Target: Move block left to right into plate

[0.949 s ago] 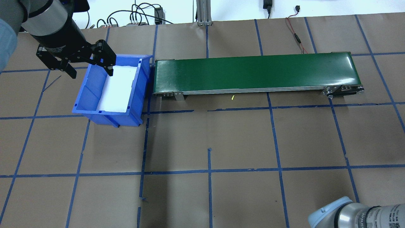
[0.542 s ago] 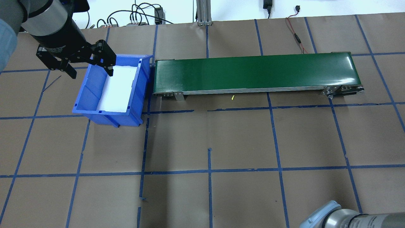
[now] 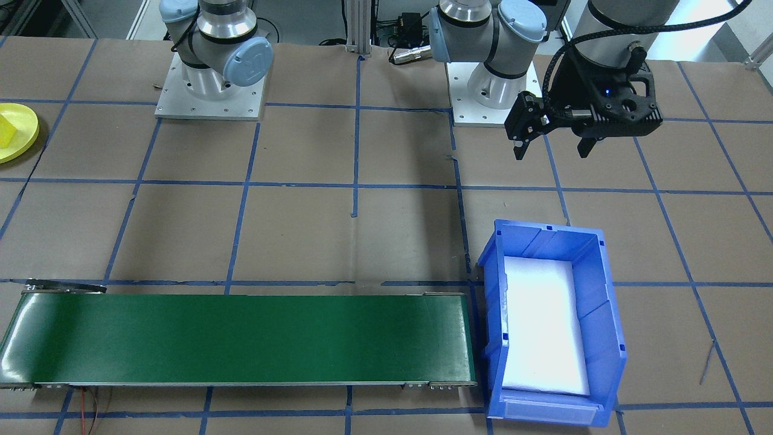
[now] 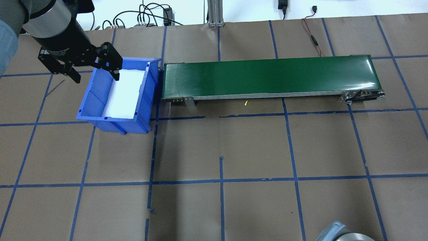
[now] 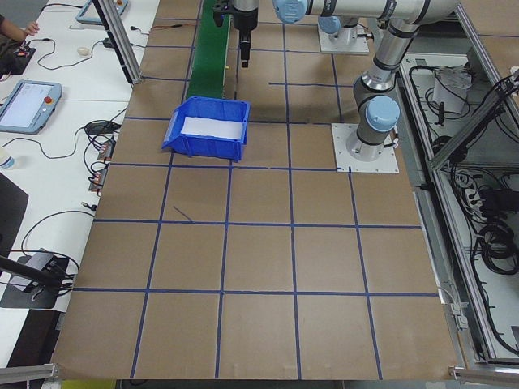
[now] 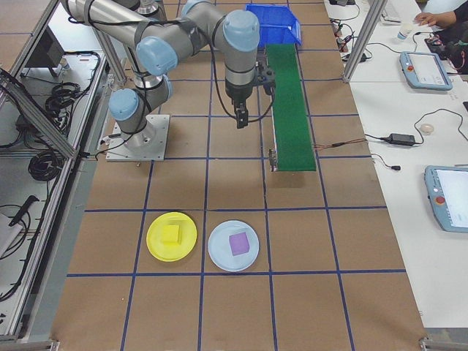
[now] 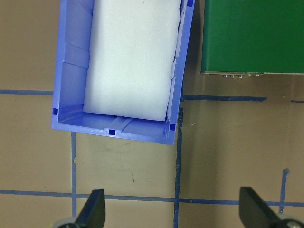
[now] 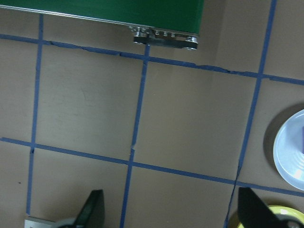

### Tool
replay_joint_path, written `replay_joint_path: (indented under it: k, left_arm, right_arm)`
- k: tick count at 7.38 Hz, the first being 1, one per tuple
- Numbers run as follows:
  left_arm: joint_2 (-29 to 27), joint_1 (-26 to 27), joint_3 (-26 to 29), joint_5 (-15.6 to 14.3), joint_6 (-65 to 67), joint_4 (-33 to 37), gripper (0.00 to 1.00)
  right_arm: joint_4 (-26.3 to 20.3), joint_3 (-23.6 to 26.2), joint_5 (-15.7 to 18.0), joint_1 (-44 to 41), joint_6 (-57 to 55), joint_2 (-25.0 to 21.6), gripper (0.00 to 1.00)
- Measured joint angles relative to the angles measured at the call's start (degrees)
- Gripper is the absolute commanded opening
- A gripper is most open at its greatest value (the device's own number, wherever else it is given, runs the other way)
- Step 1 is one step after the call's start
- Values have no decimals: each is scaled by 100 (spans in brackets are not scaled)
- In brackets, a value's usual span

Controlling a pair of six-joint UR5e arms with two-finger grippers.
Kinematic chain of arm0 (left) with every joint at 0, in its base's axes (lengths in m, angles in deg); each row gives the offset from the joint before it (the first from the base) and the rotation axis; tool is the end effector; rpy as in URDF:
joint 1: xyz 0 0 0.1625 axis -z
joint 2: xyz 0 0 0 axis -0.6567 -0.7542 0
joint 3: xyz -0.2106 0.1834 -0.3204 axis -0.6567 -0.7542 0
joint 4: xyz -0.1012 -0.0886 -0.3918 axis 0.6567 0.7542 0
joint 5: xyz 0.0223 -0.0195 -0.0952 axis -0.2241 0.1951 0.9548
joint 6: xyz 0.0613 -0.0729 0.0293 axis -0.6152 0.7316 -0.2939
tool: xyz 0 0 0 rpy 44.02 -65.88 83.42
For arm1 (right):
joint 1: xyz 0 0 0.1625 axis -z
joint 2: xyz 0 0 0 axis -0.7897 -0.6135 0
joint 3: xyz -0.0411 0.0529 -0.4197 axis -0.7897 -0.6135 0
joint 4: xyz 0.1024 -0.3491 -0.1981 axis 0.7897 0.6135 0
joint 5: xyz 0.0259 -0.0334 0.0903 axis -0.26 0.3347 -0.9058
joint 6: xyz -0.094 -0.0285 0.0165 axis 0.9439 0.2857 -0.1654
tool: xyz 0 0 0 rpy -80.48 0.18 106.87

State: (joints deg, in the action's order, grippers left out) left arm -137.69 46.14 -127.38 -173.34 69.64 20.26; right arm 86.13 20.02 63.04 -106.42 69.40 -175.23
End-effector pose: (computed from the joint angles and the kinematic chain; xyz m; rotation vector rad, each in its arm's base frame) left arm -0.1061 -0.4916 0.5069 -0.0652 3.1074 -0.0515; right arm -0.1500 -0.4487 0.5188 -0.2670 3.0363 0.0028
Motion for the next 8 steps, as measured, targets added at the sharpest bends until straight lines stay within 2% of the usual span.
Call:
replay_joint_path:
  k: [3, 5, 6, 8]
  left_arm:
    - [0, 0, 0, 3, 0, -4, 100]
    - [0, -1, 0, 2, -6, -7, 100]
    - [0, -15, 0, 4, -8, -8, 100]
    - [0, -53, 0, 13, -9, -2, 100]
  right_arm:
    - [-141, -21, -10, -1971, -2391, -82, 100]
    - [423, -11, 162, -3311, -4217, 78, 100]
    - [618, -10, 318, -3706, -4744, 184, 100]
    - [798, -28, 446, -3920, -5132, 278, 100]
